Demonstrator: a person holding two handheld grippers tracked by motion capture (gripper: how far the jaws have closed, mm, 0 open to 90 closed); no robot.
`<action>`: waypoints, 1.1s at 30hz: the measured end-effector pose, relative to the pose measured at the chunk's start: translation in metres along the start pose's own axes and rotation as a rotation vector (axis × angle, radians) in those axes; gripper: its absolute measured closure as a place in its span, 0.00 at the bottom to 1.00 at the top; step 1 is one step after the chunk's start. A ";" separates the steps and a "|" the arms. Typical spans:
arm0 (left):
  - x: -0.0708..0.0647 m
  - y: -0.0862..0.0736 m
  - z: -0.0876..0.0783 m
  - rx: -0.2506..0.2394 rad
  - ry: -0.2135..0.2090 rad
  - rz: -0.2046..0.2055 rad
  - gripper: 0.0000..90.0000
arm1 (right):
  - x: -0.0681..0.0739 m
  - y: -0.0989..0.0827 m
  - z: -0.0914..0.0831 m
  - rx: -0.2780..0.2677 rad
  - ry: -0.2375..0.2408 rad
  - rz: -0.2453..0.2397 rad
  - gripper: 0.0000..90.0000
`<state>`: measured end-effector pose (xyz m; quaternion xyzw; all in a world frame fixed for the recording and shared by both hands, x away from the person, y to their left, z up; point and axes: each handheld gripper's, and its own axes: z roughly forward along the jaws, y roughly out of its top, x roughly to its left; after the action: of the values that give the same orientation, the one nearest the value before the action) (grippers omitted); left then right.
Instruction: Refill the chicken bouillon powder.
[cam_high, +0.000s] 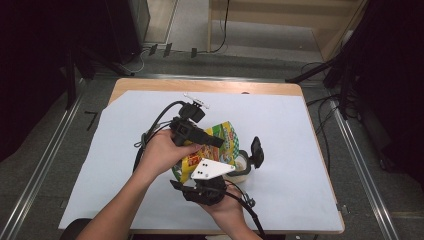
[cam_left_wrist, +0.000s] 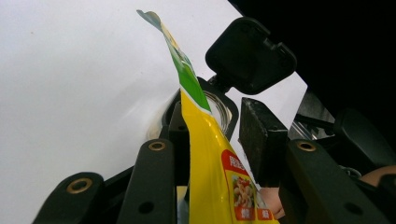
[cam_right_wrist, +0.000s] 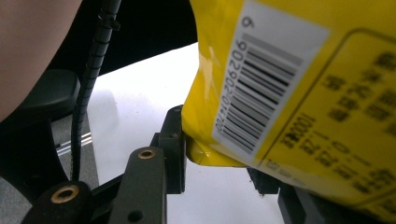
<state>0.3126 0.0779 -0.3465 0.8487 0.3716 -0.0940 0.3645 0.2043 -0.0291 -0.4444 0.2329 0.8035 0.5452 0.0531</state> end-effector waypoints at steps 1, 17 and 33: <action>-0.001 0.000 0.000 -0.003 0.006 0.003 0.75 | 0.000 0.000 0.000 -0.003 -0.001 -0.001 0.72; -0.003 0.000 0.003 -0.006 0.017 0.013 0.74 | -0.004 -0.002 0.001 0.000 0.002 0.029 0.71; -0.003 0.001 0.000 -0.006 -0.003 0.003 0.73 | -0.002 -0.001 0.000 -0.010 0.012 0.034 0.71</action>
<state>0.3113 0.0753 -0.3447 0.8480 0.3699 -0.0939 0.3677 0.2060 -0.0302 -0.4453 0.2429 0.7970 0.5516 0.0401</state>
